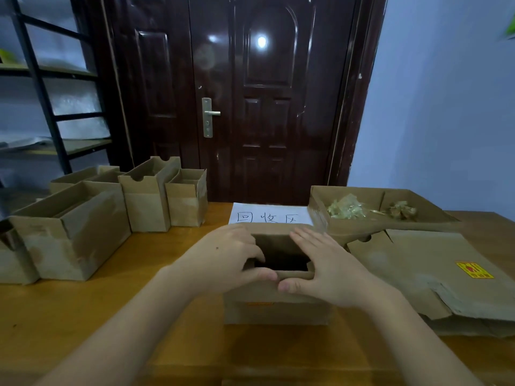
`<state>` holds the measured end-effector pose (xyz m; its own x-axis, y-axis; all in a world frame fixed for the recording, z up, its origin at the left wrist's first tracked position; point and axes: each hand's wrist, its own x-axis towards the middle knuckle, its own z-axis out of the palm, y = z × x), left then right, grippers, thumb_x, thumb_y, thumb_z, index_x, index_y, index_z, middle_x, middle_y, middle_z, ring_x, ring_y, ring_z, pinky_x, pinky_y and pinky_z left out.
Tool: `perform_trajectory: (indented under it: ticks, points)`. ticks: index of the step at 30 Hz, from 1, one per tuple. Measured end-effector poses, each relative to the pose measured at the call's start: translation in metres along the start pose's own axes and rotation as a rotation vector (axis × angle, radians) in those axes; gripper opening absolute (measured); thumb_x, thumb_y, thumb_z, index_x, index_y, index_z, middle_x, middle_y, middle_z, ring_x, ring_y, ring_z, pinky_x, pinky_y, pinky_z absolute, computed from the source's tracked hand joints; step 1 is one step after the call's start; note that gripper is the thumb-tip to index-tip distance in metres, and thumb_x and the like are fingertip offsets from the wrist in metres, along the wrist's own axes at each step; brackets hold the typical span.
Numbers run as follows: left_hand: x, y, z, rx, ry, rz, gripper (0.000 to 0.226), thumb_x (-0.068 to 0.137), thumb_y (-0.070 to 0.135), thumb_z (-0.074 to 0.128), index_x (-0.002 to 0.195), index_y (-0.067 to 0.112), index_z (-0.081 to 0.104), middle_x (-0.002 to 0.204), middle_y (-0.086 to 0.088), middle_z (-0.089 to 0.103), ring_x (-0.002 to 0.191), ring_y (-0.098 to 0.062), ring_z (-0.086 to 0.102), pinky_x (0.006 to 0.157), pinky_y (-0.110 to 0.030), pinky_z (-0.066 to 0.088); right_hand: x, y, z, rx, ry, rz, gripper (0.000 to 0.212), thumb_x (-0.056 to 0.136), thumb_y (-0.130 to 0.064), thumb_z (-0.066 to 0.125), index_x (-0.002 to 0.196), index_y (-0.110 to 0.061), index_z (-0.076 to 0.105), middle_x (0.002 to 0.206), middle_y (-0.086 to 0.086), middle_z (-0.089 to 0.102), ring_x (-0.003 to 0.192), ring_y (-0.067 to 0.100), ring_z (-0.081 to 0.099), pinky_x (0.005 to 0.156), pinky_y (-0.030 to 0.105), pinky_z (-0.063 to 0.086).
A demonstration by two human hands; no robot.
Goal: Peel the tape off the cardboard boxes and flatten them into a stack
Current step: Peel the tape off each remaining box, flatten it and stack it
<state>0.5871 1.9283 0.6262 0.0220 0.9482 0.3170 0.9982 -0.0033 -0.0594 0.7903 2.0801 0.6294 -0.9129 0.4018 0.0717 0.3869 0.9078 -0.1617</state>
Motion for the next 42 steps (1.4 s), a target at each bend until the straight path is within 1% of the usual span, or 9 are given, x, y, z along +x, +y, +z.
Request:
perform_trajectory:
  ticks: [5, 10, 15, 19, 24, 27, 30, 35, 42]
  points:
    - [-0.019, -0.008, -0.012, -0.006, 0.204, -0.018, 0.065, 0.094, 0.081, 0.028, 0.106, 0.033, 0.071, 0.099, 0.017, 0.067, 0.099, -0.002, 0.055, 0.096, -0.021, 0.037, -0.001, -0.004, 0.0, -0.002, 0.001, 0.019, 0.115, 0.07, -0.096, 0.031, 0.162, -0.034, 0.003, 0.169, -0.016, -0.004, 0.155, 0.005, -0.008, 0.123, 0.032, -0.006]
    - [-0.04, -0.019, -0.014, 0.029, 0.481, -0.079, 0.041, 0.099, 0.056, 0.051, 0.092, 0.026, 0.078, 0.09, 0.011, 0.073, 0.095, -0.01, 0.065, 0.096, -0.036, 0.049, -0.002, -0.004, -0.002, 0.021, -0.015, 0.021, 0.116, 0.068, -0.096, 0.03, 0.162, -0.034, 0.004, 0.169, -0.016, -0.003, 0.155, 0.005, -0.007, 0.127, 0.035, -0.004]
    - [-0.07, -0.01, 0.012, -0.077, 0.532, -0.256, 0.036, 0.094, 0.045, 0.051, 0.098, 0.025, 0.081, 0.101, 0.01, 0.077, 0.111, -0.005, 0.062, 0.106, -0.04, 0.043, -0.001, -0.003, -0.001, 0.023, -0.023, 0.008, 0.116, 0.068, -0.095, 0.03, 0.163, -0.033, 0.004, 0.169, -0.016, -0.004, 0.155, 0.004, -0.008, 0.128, 0.039, -0.002]
    - [-0.073, -0.001, 0.02, -0.454, 0.45, -0.468, 0.042, 0.092, 0.06, 0.041, 0.111, 0.037, 0.072, 0.104, 0.027, 0.069, 0.101, 0.008, 0.065, 0.079, -0.007, 0.051, 0.0, -0.002, 0.0, 0.008, -0.02, 0.0, 0.114, 0.07, -0.095, 0.031, 0.163, -0.033, 0.005, 0.168, -0.016, -0.005, 0.155, 0.005, -0.008, 0.128, 0.038, -0.003]
    - [-0.034, -0.005, 0.004, -0.439, 0.201, -0.481, 0.062, 0.088, 0.081, 0.042, 0.138, 0.045, 0.05, 0.137, 0.034, 0.044, 0.122, 0.009, 0.045, 0.099, -0.019, 0.043, 0.002, 0.001, 0.003, -0.008, -0.009, -0.024, 0.107, 0.071, -0.097, 0.026, 0.161, -0.041, 0.007, 0.168, -0.016, -0.005, 0.155, 0.005, -0.01, 0.127, 0.037, -0.007]
    - [-0.015, 0.004, 0.01, -0.327, -0.01, -0.407, 0.092, 0.078, 0.096, 0.027, 0.157, 0.046, 0.028, 0.162, 0.031, 0.015, 0.141, 0.008, 0.015, 0.115, -0.034, 0.028, 0.0, 0.001, 0.004, -0.028, 0.023, -0.059, 0.09, 0.077, -0.095, 0.023, 0.155, -0.052, 0.025, 0.167, -0.019, 0.002, 0.155, 0.006, -0.008, 0.124, 0.038, -0.009]
    - [-0.014, 0.007, 0.02, -0.34, -0.013, -0.455, 0.106, 0.072, 0.102, 0.02, 0.157, 0.041, 0.033, 0.166, 0.029, 0.012, 0.144, 0.014, -0.006, 0.122, -0.039, 0.016, -0.002, -0.002, 0.005, -0.047, 0.034, -0.094, 0.083, 0.08, -0.092, 0.019, 0.146, -0.049, 0.046, 0.165, -0.023, 0.014, 0.155, 0.004, -0.006, 0.126, 0.043, -0.01]
    - [-0.014, 0.007, 0.021, -0.336, -0.015, -0.48, 0.112, 0.069, 0.104, 0.019, 0.157, 0.037, 0.036, 0.166, 0.028, 0.014, 0.144, 0.013, -0.005, 0.123, -0.04, 0.018, -0.004, -0.005, -0.001, -0.083, -0.002, -0.116, 0.091, 0.08, -0.09, 0.014, 0.132, -0.036, 0.066, 0.159, -0.019, 0.036, 0.155, 0.005, 0.001, 0.127, 0.041, -0.006]
    - [-0.012, 0.011, 0.016, -0.323, -0.034, -0.489, 0.112, 0.068, 0.102, 0.018, 0.158, 0.036, 0.035, 0.168, 0.023, 0.013, 0.154, 0.0, 0.0, 0.123, -0.043, 0.022, -0.011, -0.002, -0.017, -0.113, 0.111, -0.092, 0.079, 0.074, -0.095, 0.031, 0.108, -0.037, 0.072, 0.152, -0.023, 0.046, 0.153, 0.001, 0.012, 0.124, 0.042, 0.027]
